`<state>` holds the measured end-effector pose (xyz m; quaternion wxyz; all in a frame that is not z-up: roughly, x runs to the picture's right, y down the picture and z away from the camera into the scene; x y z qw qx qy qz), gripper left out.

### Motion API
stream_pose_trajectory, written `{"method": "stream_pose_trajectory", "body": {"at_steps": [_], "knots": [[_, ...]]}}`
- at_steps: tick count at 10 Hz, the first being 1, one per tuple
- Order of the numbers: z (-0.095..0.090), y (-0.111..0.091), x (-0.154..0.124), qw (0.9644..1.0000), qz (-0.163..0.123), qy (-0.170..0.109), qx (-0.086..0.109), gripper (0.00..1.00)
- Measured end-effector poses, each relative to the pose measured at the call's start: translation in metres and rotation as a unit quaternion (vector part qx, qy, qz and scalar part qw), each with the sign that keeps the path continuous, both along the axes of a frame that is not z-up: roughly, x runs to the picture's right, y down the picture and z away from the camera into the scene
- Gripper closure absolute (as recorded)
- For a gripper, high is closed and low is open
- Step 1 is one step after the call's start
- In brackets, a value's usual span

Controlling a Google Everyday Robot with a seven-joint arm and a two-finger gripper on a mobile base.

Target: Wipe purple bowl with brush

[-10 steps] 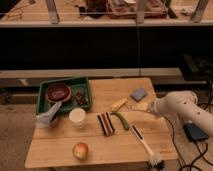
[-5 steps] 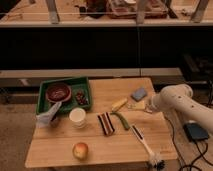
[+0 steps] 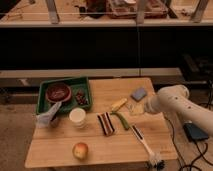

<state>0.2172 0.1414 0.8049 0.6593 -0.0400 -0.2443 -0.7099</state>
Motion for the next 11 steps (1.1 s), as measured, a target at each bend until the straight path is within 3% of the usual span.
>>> {"method": "stream_pose_trajectory", "body": {"at_steps": [3,4,6,8,11], "knots": [[-0.031,0.06,0.005,0.999,-0.037,0.016,-0.019,0.2],[-0.033,0.076,0.009,0.9983,-0.047,0.023,-0.026,0.2],[-0.024,0.104,0.008,0.9967,-0.066,0.026,-0.039,0.2],[-0.012,0.115,0.001,0.9946,-0.09,0.026,-0.045,0.2],[-0.002,0.126,-0.003,0.9931,-0.101,0.03,-0.051,0.21]]}}
